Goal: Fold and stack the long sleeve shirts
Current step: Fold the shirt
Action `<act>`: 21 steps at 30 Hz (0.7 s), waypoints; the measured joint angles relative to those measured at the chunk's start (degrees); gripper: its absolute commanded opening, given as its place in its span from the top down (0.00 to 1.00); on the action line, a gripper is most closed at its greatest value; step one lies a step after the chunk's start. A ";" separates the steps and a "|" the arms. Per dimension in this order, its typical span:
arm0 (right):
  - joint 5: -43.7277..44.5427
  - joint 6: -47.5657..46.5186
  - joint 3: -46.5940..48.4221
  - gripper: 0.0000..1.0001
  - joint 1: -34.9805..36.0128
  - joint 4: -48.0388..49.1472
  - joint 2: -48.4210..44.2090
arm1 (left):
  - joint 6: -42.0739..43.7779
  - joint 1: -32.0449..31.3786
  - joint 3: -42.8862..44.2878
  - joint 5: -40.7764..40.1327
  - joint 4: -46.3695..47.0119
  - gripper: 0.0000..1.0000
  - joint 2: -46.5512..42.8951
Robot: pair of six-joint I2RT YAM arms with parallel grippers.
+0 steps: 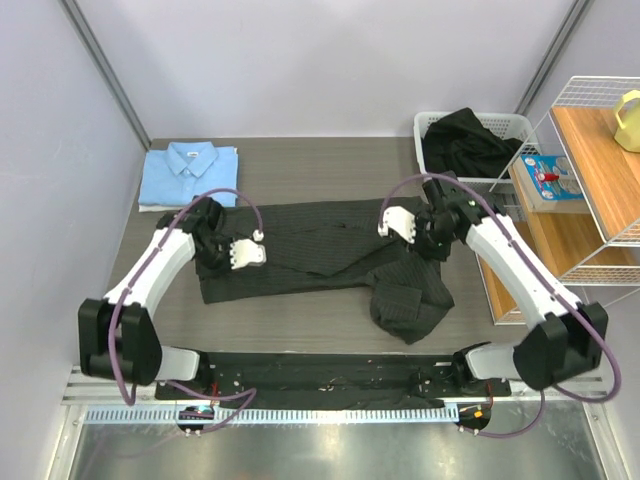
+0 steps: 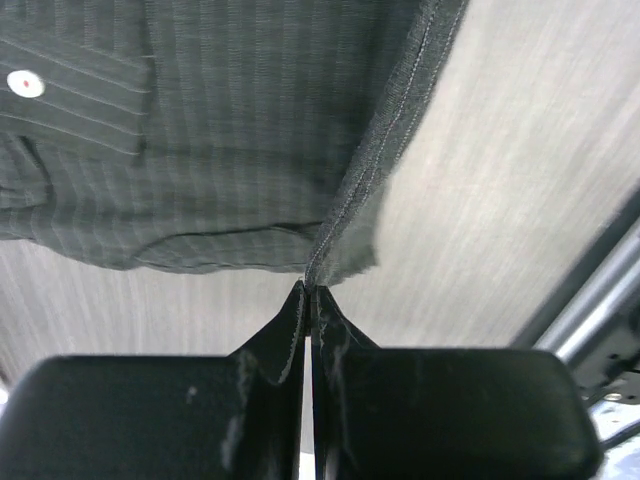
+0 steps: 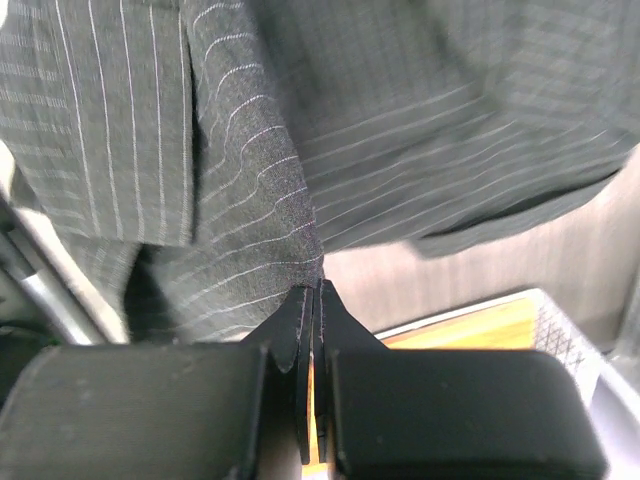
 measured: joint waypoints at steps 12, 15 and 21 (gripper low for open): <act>-1.46 -3.93 10.91 0.99 -4.20 3.41 21.16 | 0.76 3.61 11.37 1.07 5.22 1.00 16.15; -1.44 -3.93 12.76 0.99 -4.44 4.13 24.44 | 0.68 3.65 11.45 0.98 6.14 1.00 19.26; -1.44 -3.39 13.44 0.99 -4.46 4.92 27.19 | 0.57 3.67 10.78 0.83 7.72 0.98 20.79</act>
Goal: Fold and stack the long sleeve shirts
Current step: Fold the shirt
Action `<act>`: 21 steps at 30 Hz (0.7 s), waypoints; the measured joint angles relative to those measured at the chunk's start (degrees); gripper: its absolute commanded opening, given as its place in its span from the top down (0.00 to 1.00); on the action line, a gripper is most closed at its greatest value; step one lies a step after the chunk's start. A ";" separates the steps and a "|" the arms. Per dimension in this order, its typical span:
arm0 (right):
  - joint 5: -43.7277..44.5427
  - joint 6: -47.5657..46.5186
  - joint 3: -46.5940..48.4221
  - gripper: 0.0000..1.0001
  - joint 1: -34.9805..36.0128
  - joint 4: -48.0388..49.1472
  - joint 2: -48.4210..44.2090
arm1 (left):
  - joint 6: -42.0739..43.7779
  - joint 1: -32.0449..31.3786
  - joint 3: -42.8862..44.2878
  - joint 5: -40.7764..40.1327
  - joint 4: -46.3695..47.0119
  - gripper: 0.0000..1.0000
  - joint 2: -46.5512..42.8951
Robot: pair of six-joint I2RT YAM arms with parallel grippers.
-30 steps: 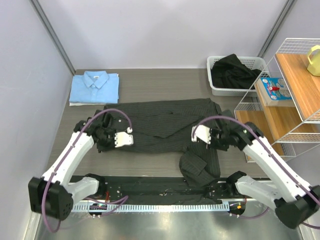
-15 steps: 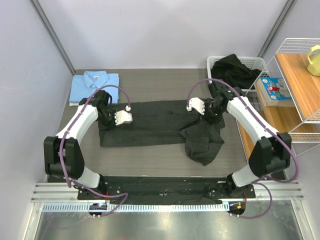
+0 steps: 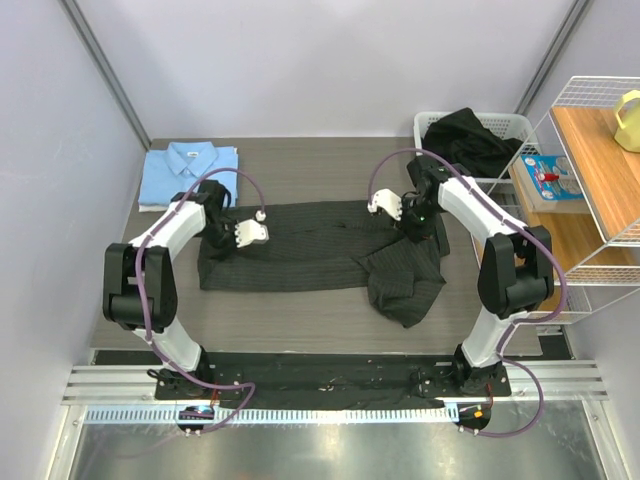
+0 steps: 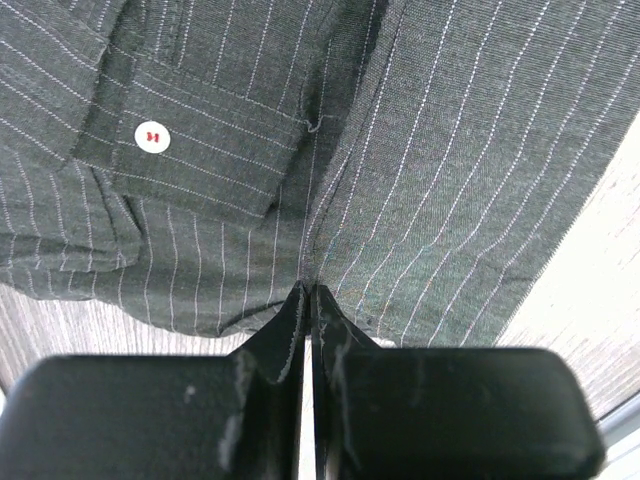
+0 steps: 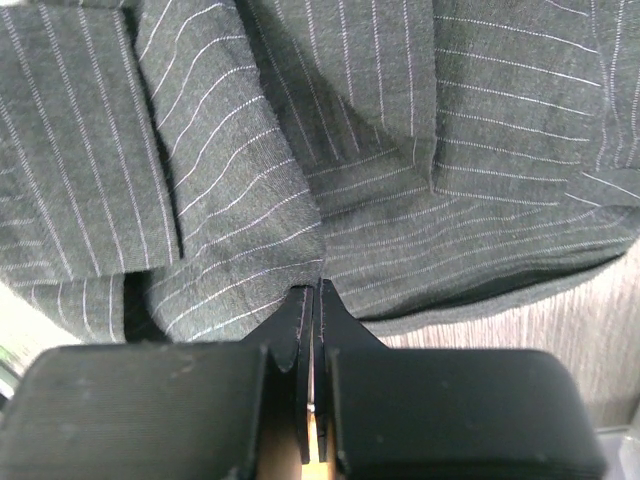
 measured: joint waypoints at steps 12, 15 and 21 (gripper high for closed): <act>-1.05 7.80 2.43 0.48 -0.37 0.83 7.13 | -5.09 1.16 -2.75 1.25 0.26 0.58 0.42; -1.66 9.11 2.64 0.43 -1.29 -0.52 7.08 | -9.35 2.12 0.20 4.46 -1.46 0.52 -1.07; -2.71 9.79 2.54 0.45 -7.58 -3.43 6.49 | -17.27 1.77 2.14 8.92 -1.66 0.51 -9.18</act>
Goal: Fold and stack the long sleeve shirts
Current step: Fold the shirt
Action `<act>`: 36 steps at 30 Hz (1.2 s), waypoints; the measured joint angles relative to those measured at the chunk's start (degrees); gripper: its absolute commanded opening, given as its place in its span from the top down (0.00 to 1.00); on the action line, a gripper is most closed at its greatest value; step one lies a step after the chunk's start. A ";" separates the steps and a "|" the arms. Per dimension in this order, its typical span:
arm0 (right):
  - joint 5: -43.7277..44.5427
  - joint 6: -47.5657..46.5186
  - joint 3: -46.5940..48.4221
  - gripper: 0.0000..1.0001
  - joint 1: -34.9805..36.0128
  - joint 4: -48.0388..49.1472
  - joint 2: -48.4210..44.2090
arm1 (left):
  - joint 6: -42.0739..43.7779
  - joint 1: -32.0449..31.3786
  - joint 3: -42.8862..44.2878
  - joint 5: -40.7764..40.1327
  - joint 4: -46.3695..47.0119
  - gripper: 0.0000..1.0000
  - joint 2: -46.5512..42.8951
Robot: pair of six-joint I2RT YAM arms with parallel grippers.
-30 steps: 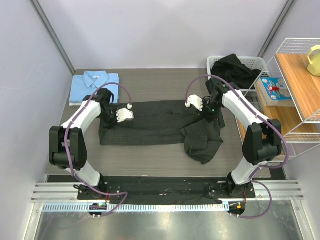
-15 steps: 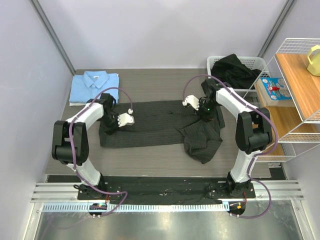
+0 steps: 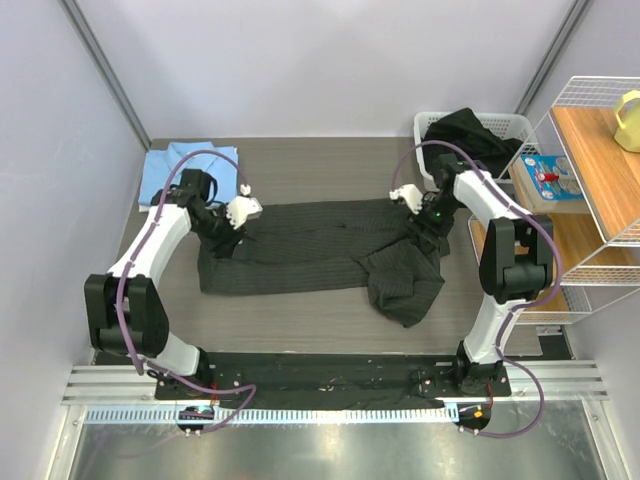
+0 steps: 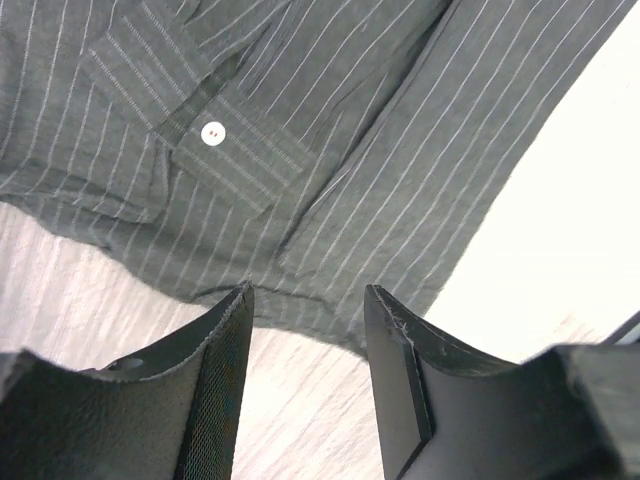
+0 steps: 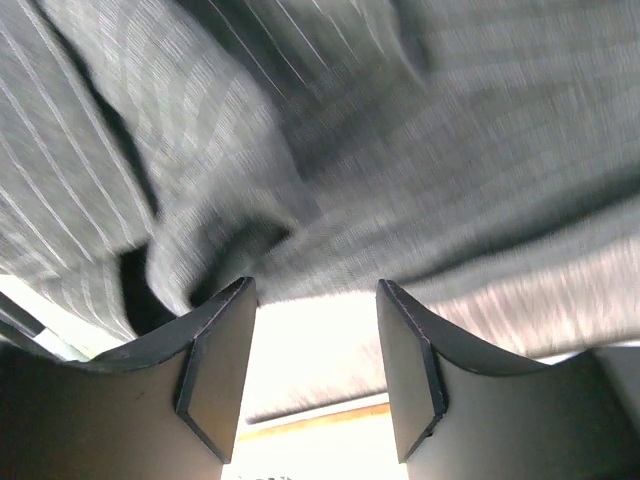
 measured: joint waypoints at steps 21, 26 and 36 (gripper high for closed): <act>1.44 2.43 -13.60 0.41 -1.66 4.28 -3.80 | -6.25 2.95 -12.90 -5.57 7.65 0.53 7.13; 4.31 0.00 -5.44 0.36 -2.27 -0.85 -10.84 | -6.60 2.99 -9.81 -1.64 3.72 0.47 4.15; -5.22 6.08 -6.60 0.45 5.79 -8.04 -21.97 | -9.49 1.49 -6.84 9.11 2.21 0.36 -14.05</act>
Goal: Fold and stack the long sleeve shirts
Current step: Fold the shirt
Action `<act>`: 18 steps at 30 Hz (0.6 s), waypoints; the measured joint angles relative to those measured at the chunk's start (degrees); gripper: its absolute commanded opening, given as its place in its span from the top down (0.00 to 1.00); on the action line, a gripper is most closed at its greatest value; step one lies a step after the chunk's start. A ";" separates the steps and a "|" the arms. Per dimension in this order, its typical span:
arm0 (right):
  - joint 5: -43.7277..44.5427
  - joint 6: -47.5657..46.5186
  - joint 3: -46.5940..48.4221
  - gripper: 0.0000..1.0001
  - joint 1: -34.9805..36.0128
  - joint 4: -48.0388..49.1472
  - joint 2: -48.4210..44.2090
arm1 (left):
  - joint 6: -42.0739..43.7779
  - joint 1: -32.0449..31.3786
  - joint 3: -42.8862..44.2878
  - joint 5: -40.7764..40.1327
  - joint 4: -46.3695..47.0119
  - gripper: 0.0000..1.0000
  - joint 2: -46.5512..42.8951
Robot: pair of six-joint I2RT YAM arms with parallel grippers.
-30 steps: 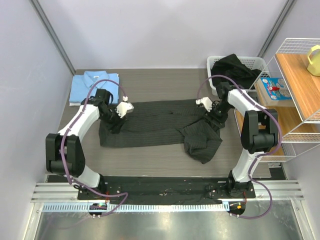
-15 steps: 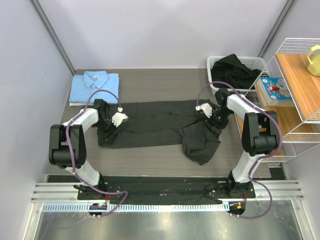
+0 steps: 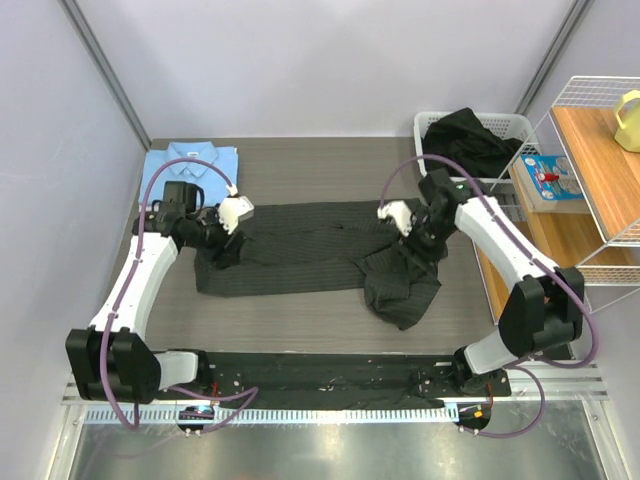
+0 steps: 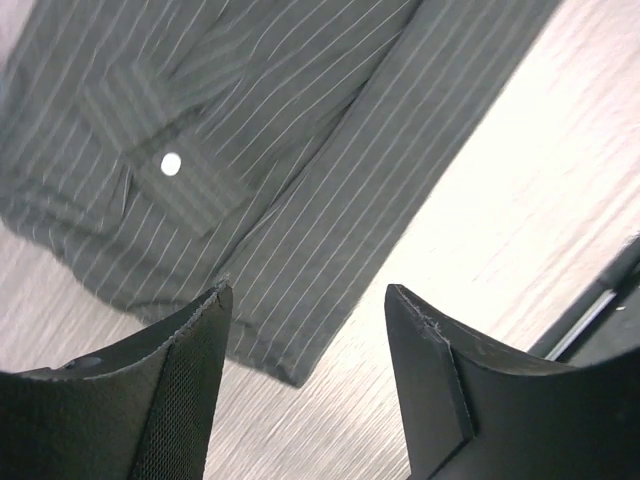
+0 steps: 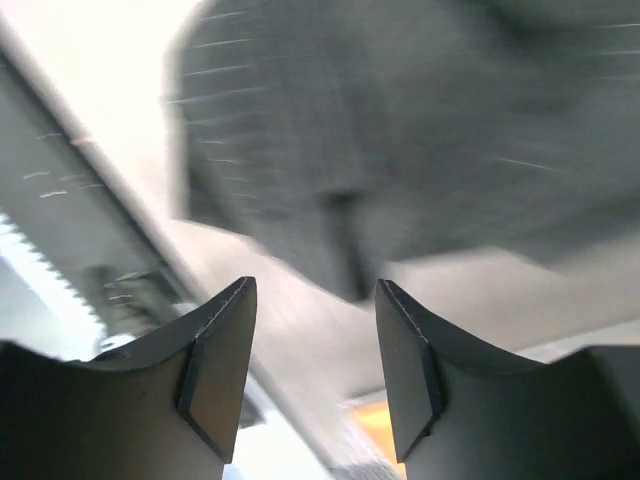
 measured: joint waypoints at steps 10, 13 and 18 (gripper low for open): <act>-1.77 13.44 -14.21 0.40 3.04 7.76 6.80 | -2.69 -2.54 0.20 1.70 -1.01 0.35 -2.54; -1.33 15.89 -14.49 0.39 3.04 10.80 8.46 | -3.34 -2.54 0.15 1.70 -1.01 0.35 -2.84; -1.31 18.93 -14.49 0.37 3.02 14.47 11.06 | -3.52 -2.54 -0.11 1.70 -0.98 0.34 -3.96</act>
